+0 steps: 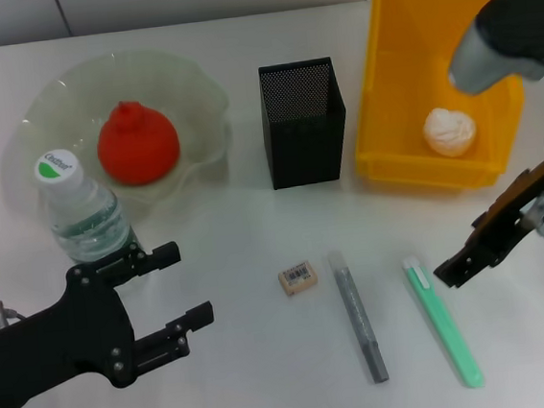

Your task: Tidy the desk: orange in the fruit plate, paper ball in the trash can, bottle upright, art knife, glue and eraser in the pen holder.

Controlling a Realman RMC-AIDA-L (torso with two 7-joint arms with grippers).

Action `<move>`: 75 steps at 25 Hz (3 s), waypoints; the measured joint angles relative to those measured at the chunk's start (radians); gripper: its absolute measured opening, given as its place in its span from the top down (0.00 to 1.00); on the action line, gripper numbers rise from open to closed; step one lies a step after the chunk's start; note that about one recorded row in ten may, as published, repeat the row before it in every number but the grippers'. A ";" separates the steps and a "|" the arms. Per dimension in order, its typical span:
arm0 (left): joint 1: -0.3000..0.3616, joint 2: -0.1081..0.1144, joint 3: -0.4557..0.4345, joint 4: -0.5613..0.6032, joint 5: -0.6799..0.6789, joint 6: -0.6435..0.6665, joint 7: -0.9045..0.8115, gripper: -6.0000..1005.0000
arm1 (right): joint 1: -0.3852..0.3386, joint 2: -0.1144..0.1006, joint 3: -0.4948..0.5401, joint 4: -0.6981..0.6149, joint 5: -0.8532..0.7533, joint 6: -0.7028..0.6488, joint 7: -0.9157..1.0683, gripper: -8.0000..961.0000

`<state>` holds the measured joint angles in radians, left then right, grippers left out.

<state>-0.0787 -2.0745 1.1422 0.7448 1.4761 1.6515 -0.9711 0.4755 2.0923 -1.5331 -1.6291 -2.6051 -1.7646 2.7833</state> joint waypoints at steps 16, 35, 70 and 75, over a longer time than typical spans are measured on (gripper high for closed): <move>-0.017 0.002 0.002 -0.025 0.002 -0.014 0.004 0.30 | 0.020 0.000 -0.162 0.130 -0.029 0.169 0.076 0.22; -0.023 0.001 0.002 -0.030 0.003 -0.016 0.012 0.30 | 0.022 0.000 -0.177 0.197 -0.021 0.232 0.111 0.47; -0.029 0.004 0.005 -0.035 0.004 -0.016 0.012 0.31 | -0.075 0.001 0.105 0.011 0.278 0.275 -0.115 0.82; -0.036 0.003 0.005 -0.046 0.004 -0.016 0.012 0.31 | -0.126 0.000 0.241 -0.005 0.517 0.404 -0.342 0.82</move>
<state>-0.1146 -2.0713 1.1474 0.6990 1.4802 1.6352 -0.9588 0.3495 2.0926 -1.2916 -1.6338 -2.0879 -1.3605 2.4416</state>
